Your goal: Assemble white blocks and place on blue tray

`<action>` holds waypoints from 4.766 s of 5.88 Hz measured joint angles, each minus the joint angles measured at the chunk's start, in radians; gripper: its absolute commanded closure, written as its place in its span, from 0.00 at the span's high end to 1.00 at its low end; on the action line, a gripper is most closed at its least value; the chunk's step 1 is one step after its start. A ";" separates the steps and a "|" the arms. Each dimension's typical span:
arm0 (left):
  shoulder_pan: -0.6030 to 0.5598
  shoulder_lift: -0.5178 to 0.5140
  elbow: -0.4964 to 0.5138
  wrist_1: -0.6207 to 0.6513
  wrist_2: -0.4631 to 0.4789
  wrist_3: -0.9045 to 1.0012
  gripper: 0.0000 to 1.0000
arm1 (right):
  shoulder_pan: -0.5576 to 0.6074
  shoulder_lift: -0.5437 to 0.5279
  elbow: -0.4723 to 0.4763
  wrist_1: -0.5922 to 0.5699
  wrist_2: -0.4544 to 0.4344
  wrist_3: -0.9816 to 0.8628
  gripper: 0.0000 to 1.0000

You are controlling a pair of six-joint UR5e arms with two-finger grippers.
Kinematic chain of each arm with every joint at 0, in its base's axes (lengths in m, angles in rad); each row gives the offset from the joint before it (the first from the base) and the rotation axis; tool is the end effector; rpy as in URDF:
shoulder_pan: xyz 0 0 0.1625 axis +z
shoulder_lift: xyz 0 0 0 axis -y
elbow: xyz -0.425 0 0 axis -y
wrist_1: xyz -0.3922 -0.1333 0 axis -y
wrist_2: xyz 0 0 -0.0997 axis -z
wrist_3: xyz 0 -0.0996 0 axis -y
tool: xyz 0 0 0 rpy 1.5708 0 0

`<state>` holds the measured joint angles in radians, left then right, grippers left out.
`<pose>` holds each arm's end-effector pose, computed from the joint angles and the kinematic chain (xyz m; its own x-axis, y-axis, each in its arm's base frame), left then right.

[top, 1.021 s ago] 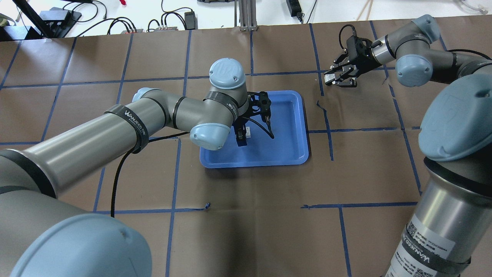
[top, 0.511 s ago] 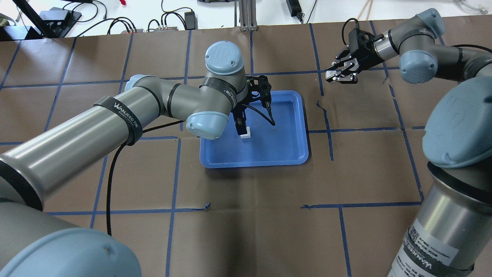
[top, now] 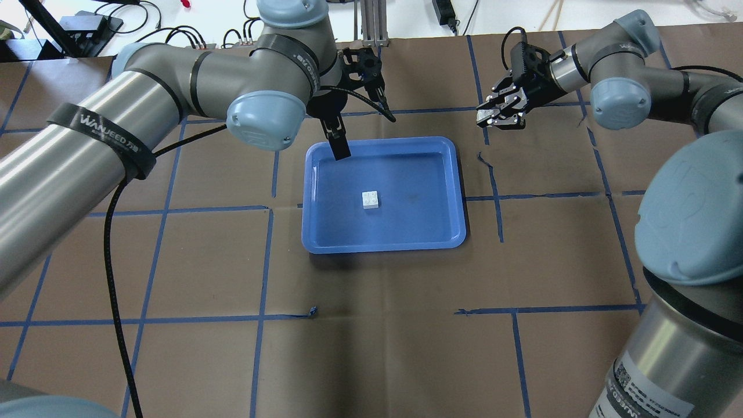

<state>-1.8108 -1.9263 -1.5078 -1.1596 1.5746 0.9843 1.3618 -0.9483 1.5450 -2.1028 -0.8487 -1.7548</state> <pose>-0.2799 -0.5845 0.3607 -0.3410 0.9346 -0.1007 0.9397 0.3362 -0.0624 0.0564 -0.6937 0.2064 -0.0709 -0.9958 0.0571 -0.7509 0.0156 -0.6603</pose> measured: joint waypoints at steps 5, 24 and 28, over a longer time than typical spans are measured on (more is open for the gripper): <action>0.107 0.166 -0.021 -0.152 0.106 -0.805 0.99 | 0.226 -0.078 0.255 -0.369 -0.013 0.247 0.30; 0.202 0.344 -0.070 -0.314 0.028 -1.118 0.99 | 0.306 -0.064 0.407 -0.556 -0.004 0.288 0.31; 0.203 0.346 -0.070 -0.315 0.029 -1.118 0.99 | 0.326 -0.061 0.405 -0.559 0.000 0.288 0.31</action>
<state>-1.6081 -1.5801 -1.5783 -1.4742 1.6035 -0.1335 1.6882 -1.0097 1.9499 -2.6619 -0.8491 -1.4665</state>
